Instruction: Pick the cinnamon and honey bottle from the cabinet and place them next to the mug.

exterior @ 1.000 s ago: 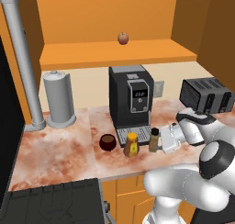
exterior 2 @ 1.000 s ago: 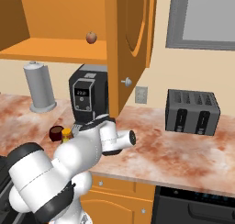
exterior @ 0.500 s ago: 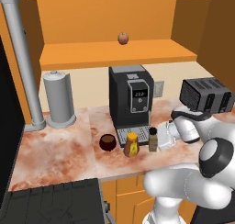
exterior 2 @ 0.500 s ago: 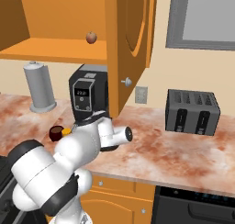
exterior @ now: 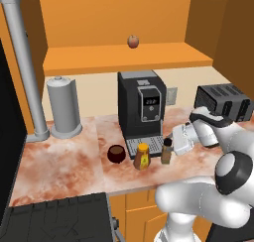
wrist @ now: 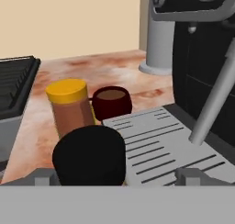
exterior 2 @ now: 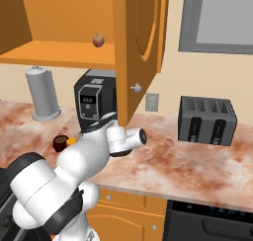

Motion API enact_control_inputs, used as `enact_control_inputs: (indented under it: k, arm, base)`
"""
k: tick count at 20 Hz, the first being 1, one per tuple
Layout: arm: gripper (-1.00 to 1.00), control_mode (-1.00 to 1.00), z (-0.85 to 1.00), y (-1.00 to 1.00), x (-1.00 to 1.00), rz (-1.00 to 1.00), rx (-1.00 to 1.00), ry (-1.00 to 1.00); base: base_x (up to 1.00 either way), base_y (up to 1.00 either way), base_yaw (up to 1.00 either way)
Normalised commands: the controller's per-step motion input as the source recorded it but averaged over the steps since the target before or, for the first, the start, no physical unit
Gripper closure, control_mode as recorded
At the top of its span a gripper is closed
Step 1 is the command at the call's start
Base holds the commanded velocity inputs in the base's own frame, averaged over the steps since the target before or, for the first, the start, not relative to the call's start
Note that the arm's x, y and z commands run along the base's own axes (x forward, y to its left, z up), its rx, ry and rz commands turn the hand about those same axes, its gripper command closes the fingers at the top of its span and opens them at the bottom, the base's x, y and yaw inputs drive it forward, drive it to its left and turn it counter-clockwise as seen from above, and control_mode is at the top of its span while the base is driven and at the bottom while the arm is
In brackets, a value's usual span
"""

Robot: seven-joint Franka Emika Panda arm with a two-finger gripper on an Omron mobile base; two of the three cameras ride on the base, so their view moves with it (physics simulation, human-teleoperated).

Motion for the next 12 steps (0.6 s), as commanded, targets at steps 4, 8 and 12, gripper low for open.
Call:
enact_control_inputs:
  k: [4,8,12]
  arm:
    - [-1.0,-1.0,0.59,0.0,0.0,0.0,0.0,-0.02]
    - [-1.0,-1.0,0.6,0.0,0.0,0.0,0.0,-0.05]
    - [-1.0,-1.0,0.4,0.0,-0.08,0.0,0.0,-0.04]
  base:
    - [0.0,0.0,0.0]
    - [0.0,0.0,0.0]
    - [0.0,0.0,0.0]
